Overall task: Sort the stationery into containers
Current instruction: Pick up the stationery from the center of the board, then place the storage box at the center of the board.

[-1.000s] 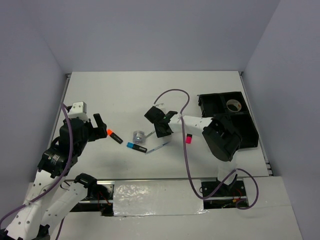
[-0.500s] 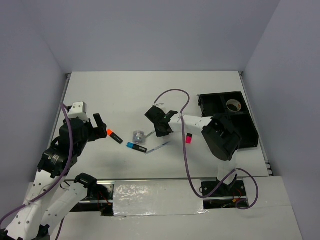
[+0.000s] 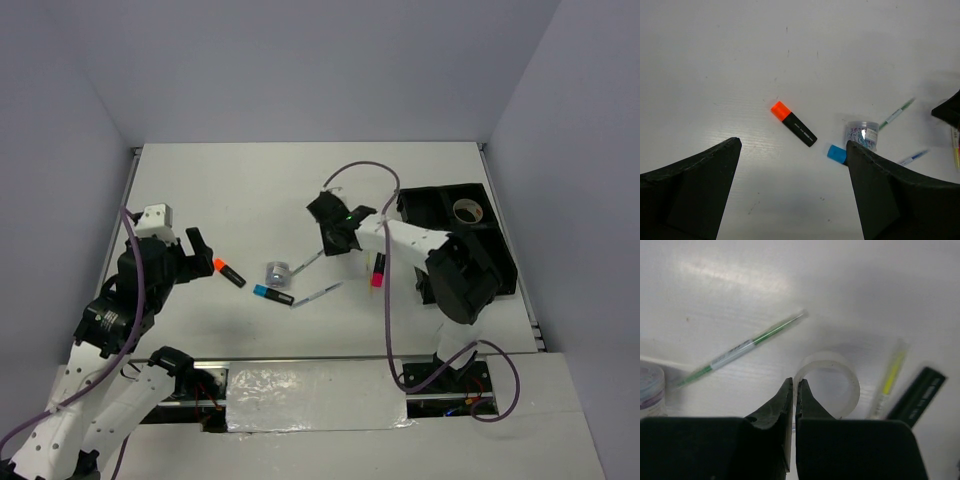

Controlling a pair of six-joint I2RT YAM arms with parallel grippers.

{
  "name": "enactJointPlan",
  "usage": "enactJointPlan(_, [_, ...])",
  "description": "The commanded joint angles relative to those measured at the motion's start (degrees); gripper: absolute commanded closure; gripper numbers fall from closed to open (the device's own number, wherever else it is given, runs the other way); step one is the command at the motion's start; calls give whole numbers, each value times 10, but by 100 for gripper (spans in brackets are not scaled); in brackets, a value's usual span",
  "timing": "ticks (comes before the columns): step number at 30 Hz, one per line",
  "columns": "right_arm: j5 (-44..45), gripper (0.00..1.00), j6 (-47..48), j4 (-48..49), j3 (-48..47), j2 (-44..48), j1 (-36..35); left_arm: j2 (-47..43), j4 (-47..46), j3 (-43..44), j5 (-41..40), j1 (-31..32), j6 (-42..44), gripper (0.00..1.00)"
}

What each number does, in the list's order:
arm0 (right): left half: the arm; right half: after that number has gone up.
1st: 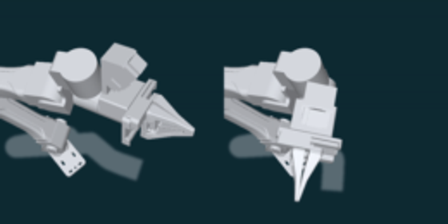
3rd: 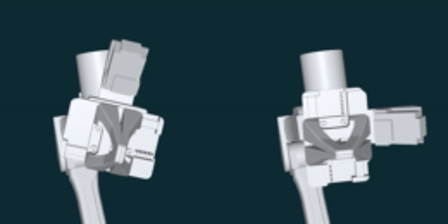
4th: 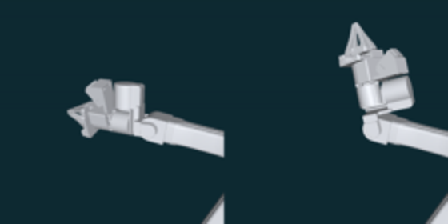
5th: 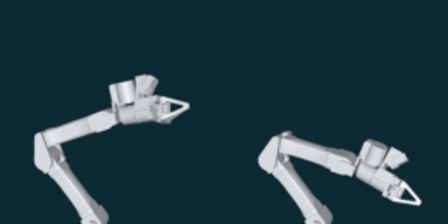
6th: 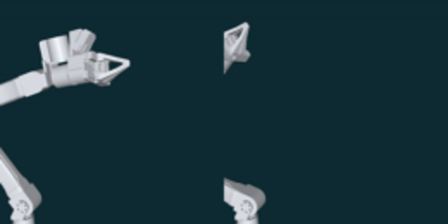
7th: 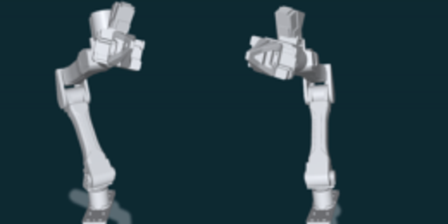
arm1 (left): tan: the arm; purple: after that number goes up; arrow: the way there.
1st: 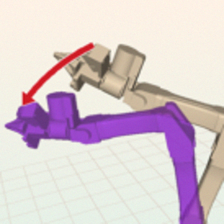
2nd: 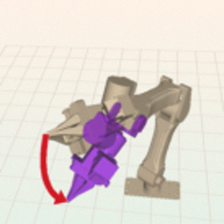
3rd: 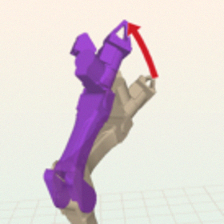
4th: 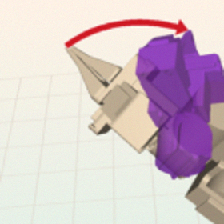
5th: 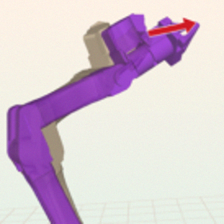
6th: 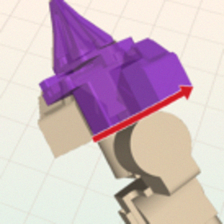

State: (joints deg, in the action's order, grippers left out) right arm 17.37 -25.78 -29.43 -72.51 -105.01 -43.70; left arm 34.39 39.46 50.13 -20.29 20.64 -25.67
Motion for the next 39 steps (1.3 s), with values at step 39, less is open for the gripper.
enactJointPlan(39, [-51, 94, 49, -18, -200, -74, 569, 7, -23, 1, 23, 31, 9, 0])
